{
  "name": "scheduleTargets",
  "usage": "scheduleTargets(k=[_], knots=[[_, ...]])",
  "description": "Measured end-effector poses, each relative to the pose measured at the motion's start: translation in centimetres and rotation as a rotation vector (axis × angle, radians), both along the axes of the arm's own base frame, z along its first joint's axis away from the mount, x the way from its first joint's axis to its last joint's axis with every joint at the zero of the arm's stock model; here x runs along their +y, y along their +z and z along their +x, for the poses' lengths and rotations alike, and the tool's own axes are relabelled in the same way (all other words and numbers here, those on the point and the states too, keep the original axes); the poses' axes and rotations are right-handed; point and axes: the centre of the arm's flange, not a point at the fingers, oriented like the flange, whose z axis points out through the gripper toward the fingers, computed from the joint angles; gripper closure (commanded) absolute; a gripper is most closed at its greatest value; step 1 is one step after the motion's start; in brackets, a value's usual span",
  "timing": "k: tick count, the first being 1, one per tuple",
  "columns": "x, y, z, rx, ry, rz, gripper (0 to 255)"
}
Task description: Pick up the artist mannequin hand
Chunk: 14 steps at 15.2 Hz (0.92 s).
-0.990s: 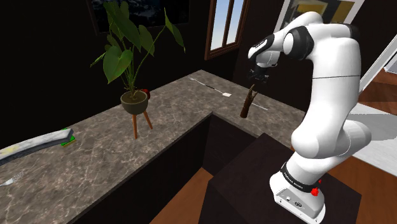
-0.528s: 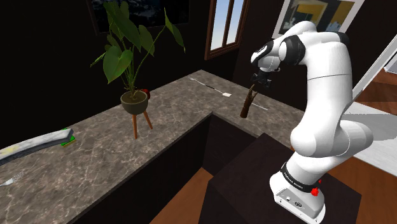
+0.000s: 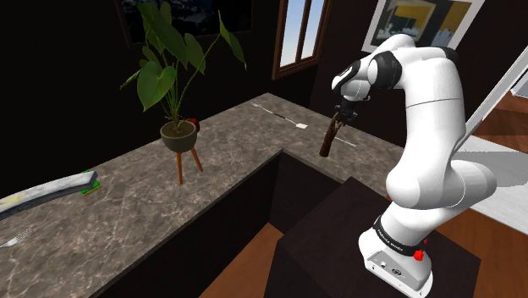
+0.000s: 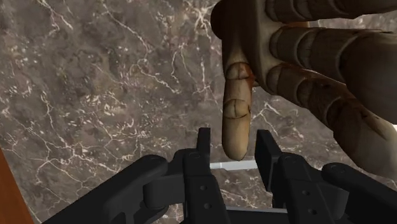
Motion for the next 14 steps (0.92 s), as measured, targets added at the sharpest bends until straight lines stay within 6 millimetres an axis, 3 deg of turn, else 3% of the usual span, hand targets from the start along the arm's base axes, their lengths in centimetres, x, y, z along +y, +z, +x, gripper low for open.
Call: scheduleTargets(k=[8, 14], knots=[[0.0, 0.0, 0.0, -0.001, 0.000, -0.001, 255], [0.1, 2.5, 0.0, 0.000, 0.000, 0.000, 255]])
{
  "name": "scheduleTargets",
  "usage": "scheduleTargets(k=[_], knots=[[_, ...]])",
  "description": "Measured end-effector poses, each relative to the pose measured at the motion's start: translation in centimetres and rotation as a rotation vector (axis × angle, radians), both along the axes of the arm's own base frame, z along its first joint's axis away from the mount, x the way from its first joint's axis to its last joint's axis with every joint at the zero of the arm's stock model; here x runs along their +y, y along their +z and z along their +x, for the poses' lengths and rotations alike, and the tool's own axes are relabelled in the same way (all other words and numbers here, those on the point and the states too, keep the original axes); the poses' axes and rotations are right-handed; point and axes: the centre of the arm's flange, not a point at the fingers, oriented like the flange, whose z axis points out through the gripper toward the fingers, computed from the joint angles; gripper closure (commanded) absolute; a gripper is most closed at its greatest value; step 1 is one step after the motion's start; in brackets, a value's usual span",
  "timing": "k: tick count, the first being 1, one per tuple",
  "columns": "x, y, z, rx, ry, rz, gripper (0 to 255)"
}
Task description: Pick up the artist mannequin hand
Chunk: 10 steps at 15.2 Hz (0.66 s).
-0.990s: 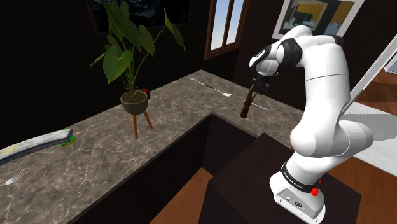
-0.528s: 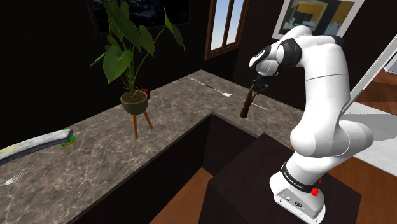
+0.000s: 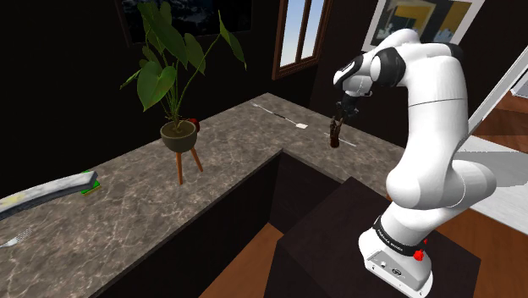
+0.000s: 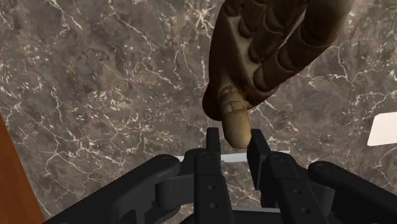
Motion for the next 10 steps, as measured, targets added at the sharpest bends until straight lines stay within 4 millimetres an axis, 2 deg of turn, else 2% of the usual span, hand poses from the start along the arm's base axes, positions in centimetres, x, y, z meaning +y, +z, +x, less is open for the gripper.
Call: scheduleTargets(k=[10], knots=[[0.0, 5.1, 0.1, 0.000, 0.000, 0.000, 255]])
